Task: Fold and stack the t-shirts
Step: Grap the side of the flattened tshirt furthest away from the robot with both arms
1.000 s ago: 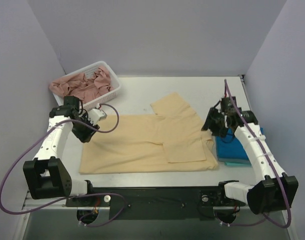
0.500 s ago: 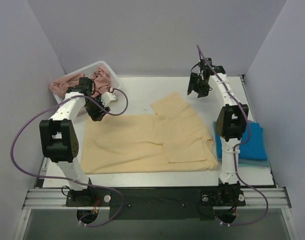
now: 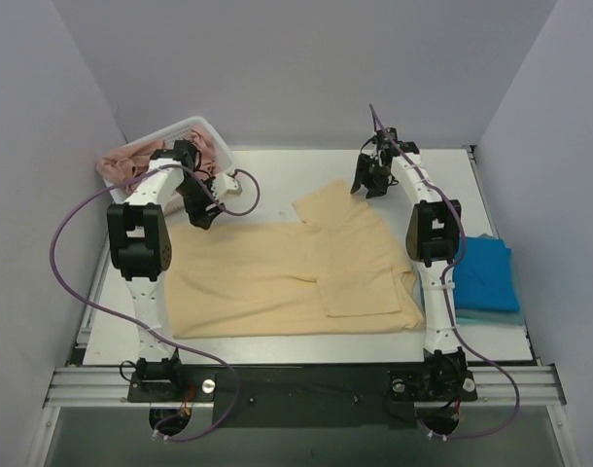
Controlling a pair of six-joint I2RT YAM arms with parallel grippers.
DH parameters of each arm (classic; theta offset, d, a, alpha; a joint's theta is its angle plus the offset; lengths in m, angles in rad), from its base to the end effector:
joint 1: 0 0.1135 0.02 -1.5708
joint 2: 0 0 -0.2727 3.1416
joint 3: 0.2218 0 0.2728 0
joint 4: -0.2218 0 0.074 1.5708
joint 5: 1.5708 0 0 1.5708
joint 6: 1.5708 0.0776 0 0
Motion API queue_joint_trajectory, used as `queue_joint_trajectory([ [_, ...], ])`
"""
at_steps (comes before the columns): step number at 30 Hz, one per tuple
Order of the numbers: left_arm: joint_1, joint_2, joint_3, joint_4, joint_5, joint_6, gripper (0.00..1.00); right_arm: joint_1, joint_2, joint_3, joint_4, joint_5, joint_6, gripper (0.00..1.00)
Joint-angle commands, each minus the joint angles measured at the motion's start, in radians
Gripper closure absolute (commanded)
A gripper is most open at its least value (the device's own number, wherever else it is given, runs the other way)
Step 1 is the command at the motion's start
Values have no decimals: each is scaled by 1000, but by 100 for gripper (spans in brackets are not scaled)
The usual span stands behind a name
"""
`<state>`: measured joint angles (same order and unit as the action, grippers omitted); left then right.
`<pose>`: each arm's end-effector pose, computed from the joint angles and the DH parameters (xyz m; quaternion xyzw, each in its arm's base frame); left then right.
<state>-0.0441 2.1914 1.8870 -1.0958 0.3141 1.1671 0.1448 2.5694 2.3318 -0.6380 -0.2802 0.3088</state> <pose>0.4740 -0.0449 0.1672 0.5712 0.8015 -0.0871 0.1542 0.6076 0.1103 0.1428 0.0289 0.9317 0.2038 0.2991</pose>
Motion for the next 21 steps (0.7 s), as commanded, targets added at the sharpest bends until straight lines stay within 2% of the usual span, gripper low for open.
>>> queue_joint_trajectory([
  [1,-31,34,57,-39,28,82,28,25,-18,-60,-28,-85,35,53],
  [3,-46,54,66,-38,16,94,28,29,-38,-98,-32,-88,35,54],
  [6,-69,83,73,-12,-6,82,28,32,-64,-173,-32,-109,26,63],
  [10,-85,108,84,-24,-6,85,29,26,-101,-229,-31,-125,24,86],
  [14,-88,122,69,-87,-12,118,32,4,-138,-246,-28,-200,61,100],
  [16,-97,117,49,-82,-30,117,37,-5,-161,-258,-26,-218,69,100],
  [18,-106,111,32,-59,-43,106,57,-8,-188,-273,-22,-223,66,100],
  [21,-105,105,26,-53,-47,91,78,-13,-228,-299,-12,-240,67,100],
])
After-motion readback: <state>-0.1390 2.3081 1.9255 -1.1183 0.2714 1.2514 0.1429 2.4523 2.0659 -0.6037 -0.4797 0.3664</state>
